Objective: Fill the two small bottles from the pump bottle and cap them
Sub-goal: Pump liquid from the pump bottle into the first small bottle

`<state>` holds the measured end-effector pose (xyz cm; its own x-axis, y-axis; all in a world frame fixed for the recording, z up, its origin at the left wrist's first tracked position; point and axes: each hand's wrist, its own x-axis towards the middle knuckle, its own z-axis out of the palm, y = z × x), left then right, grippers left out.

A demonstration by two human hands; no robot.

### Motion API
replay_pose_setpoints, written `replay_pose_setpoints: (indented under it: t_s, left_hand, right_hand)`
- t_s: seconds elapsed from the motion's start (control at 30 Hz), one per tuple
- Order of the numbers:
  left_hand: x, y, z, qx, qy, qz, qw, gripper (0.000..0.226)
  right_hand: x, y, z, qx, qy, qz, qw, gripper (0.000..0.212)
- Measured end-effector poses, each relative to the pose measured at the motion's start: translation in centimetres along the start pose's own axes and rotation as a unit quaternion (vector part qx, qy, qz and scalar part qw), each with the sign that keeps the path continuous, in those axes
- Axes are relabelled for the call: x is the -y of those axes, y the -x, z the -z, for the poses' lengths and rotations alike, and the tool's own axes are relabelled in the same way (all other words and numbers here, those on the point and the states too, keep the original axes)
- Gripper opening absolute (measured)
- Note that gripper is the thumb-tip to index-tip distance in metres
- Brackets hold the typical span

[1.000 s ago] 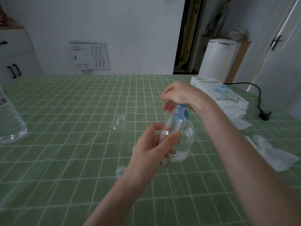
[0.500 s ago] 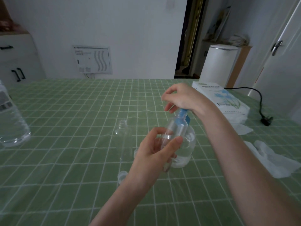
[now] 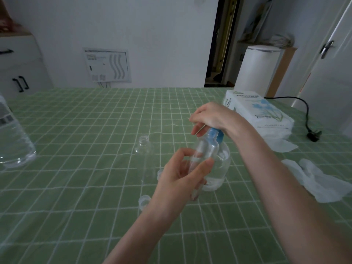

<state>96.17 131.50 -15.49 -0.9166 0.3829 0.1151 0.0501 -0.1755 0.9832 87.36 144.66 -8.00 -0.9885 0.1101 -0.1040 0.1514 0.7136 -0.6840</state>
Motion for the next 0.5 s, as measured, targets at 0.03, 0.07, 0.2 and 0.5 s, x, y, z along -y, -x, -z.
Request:
replay_pose_setpoints:
  t_s: [0.03,0.07,0.2,0.5]
  left_hand:
    - [0.0,0.0,0.0,0.003,-0.001,-0.001,1.0,0.037]
    - [-0.1,-0.1,0.1,0.006,-0.003,-0.003,1.0,0.037]
    - [-0.5,-0.2,0.0,0.017,0.0,-0.014,1.0,0.035]
    - [-0.5,0.0,0.0,0.009,-0.005,-0.019,1.0,0.04]
  right_hand:
    - [0.1,0.1,0.1,-0.004,0.005,0.003,1.0,0.028]
    - [0.2,0.1,0.2,-0.009,0.008,0.006,1.0,0.03]
    - [0.7,0.2,1.2,-0.043,-0.005,0.021,0.999,0.041]
    - [0.7,0.1,0.6,-0.013,0.009,-0.006,1.0,0.03]
